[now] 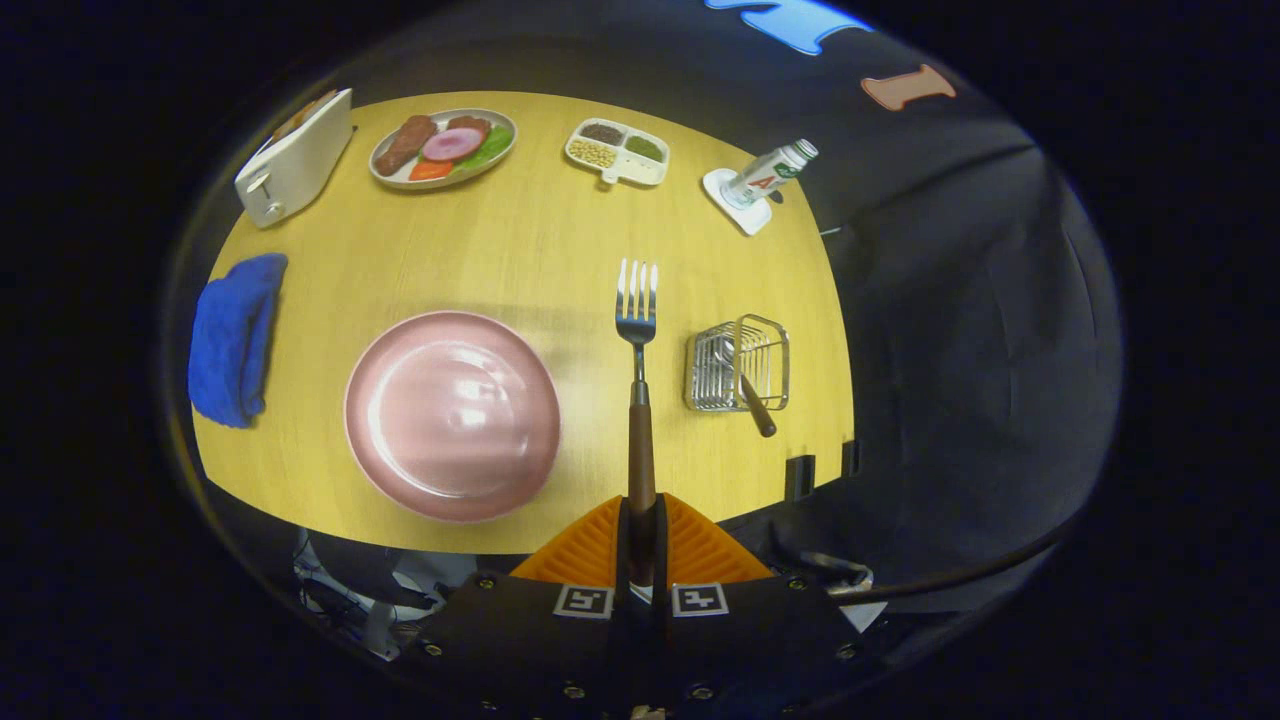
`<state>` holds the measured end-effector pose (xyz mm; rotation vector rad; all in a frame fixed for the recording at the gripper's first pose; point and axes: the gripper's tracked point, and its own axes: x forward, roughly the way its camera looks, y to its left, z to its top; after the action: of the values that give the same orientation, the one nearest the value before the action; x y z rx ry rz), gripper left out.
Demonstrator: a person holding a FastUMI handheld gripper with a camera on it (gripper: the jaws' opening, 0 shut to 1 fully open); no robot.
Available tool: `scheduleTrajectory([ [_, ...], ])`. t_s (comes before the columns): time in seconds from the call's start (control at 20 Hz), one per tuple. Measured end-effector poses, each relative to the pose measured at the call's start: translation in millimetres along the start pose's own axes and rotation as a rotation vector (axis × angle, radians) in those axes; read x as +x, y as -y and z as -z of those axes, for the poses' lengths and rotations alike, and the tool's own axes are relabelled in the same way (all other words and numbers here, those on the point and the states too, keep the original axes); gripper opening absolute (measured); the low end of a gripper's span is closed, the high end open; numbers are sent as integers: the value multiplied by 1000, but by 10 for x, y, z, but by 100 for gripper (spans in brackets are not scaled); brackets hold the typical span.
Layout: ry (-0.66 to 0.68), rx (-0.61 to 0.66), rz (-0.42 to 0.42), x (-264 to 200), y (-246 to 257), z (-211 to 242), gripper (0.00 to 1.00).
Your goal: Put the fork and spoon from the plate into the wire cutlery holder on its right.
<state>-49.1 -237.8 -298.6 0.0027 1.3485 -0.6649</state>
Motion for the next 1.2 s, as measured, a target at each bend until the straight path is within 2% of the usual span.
scheduleTrajectory([
  [0.25,-60,115,44,138,508,-41,7],
  [0.5,-139,172,59,386,900,93,7],
  [0.8,-233,168,18,692,1016,157,7],
  [0.95,-276,127,0,788,1065,182,7],
  [1.2,-281,88,-25,795,1073,47,7],
])
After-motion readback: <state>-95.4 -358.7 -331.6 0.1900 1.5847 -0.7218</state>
